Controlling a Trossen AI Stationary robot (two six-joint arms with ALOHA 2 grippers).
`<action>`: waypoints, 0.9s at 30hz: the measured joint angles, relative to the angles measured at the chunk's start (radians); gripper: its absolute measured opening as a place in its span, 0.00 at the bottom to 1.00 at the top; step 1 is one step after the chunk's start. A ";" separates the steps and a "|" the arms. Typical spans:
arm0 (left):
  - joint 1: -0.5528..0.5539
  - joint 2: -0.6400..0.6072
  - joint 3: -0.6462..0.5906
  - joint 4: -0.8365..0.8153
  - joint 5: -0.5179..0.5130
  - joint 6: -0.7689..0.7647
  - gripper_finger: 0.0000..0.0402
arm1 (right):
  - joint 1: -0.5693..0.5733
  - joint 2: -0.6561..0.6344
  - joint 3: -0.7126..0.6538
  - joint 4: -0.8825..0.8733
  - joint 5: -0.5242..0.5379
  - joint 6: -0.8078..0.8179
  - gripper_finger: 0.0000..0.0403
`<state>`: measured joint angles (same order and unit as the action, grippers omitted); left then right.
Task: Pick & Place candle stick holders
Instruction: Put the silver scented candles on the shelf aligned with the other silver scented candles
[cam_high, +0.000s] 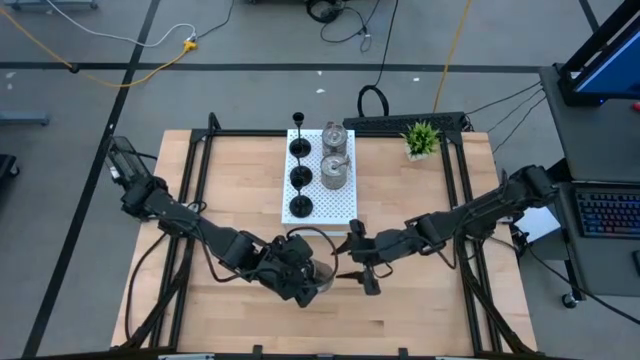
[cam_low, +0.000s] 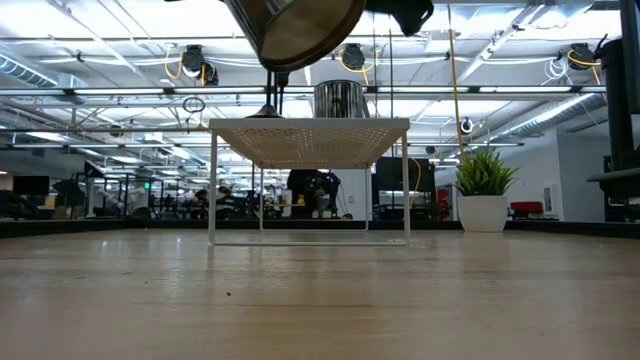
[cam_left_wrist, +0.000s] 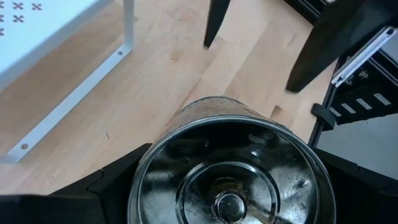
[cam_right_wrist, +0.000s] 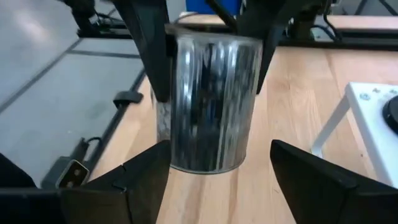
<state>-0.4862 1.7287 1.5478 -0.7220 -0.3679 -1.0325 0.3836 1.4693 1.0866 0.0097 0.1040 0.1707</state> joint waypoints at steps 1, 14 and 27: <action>0.000 0.000 0.000 0.000 0.000 0.001 0.87 | -0.001 -0.007 0.000 0.001 0.000 0.000 0.66; 0.000 0.000 0.000 -0.008 0.000 0.019 0.87 | 0.000 -0.039 -0.001 0.042 -0.004 0.027 0.67; 0.023 0.000 -0.001 0.020 0.000 0.061 0.87 | -0.011 -0.022 -0.001 0.026 -0.027 0.127 0.97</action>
<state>-0.4628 1.7287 1.5467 -0.7019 -0.3683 -0.9710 0.3723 1.4469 1.0855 0.0360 0.0766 0.2980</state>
